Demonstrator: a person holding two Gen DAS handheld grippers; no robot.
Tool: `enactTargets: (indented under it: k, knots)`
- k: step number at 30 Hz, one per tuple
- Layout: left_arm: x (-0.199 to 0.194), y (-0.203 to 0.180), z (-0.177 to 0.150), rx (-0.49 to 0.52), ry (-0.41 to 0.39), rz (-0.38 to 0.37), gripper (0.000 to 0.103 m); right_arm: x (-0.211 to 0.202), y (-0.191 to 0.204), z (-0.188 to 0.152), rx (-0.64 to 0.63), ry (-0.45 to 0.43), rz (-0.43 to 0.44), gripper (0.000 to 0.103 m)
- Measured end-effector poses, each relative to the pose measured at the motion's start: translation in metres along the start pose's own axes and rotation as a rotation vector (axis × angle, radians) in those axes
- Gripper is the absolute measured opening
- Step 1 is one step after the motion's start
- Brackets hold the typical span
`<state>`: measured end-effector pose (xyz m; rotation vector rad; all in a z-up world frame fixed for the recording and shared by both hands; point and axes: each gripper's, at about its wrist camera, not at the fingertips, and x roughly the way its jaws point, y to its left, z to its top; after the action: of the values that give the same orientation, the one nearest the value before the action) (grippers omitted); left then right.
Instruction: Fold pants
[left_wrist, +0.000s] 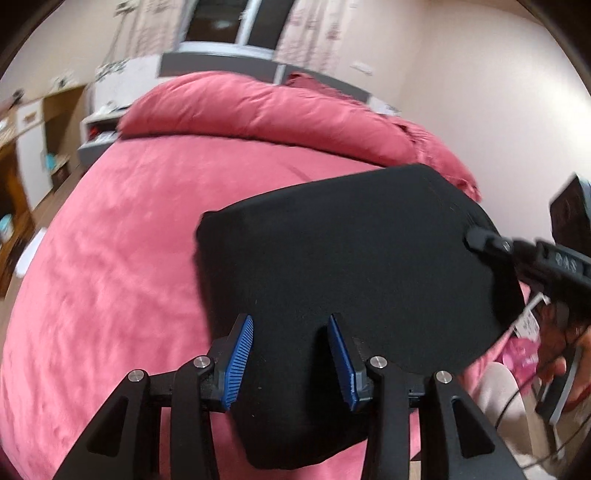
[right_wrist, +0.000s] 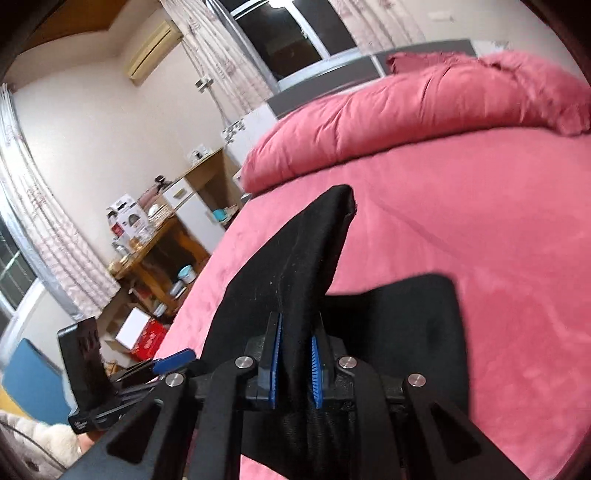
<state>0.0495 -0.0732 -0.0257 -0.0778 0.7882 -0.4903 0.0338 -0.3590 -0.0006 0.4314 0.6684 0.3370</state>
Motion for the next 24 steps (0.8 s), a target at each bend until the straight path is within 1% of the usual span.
enactTargets:
  k: [2,3,5,8,10,13,15,17,20,22,23,24]
  knots:
    - [0.008,-0.014,0.006,0.040,0.009,-0.025,0.042,-0.005,-0.007,0.006,-0.010,0.000,-0.030,0.014]
    - [0.015,-0.023,0.007,0.068,0.030,-0.032,0.042,-0.006,-0.014,0.007,-0.015,0.008,-0.063,0.014]
    - [0.029,-0.035,0.006,0.110,0.076,-0.037,0.042,-0.006,-0.025,0.004,0.008,0.026,-0.089,0.014]
    - [0.047,-0.047,0.001,0.165,0.112,-0.020,0.042,0.001,-0.053,-0.005,0.088,0.049,-0.109,0.014]
    - [0.054,-0.054,-0.002,0.200,0.121,-0.004,0.044,0.009,-0.068,-0.012,0.133,0.065,-0.124,0.014]
    - [0.071,-0.066,-0.012,0.300,0.161,0.031,0.044,0.025,-0.092,-0.024,0.192,0.094,-0.159,0.015]
    - [0.075,-0.068,-0.018,0.336,0.148,0.039,0.044,0.036,-0.103,-0.032,0.211,0.101,-0.171,0.016]
    - [0.073,-0.070,-0.021,0.347,0.138,0.036,0.044,0.038,-0.111,-0.037,0.254,0.078,-0.163,0.016]
    - [0.070,-0.064,-0.017,0.316,0.135,0.002,0.045,0.032,-0.110,-0.038,0.277,0.071,-0.160,0.019]
    - [0.059,-0.057,-0.014,0.273,0.130,-0.025,0.045,0.025,-0.104,-0.036,0.259,0.090,-0.169,0.028]
    - [0.054,-0.052,-0.011,0.251,0.134,-0.035,0.045,0.019,-0.099,-0.032,0.231,0.096,-0.196,0.031]
    - [0.049,-0.049,-0.008,0.229,0.135,-0.046,0.045,0.016,-0.093,-0.029,0.208,0.096,-0.225,0.036]
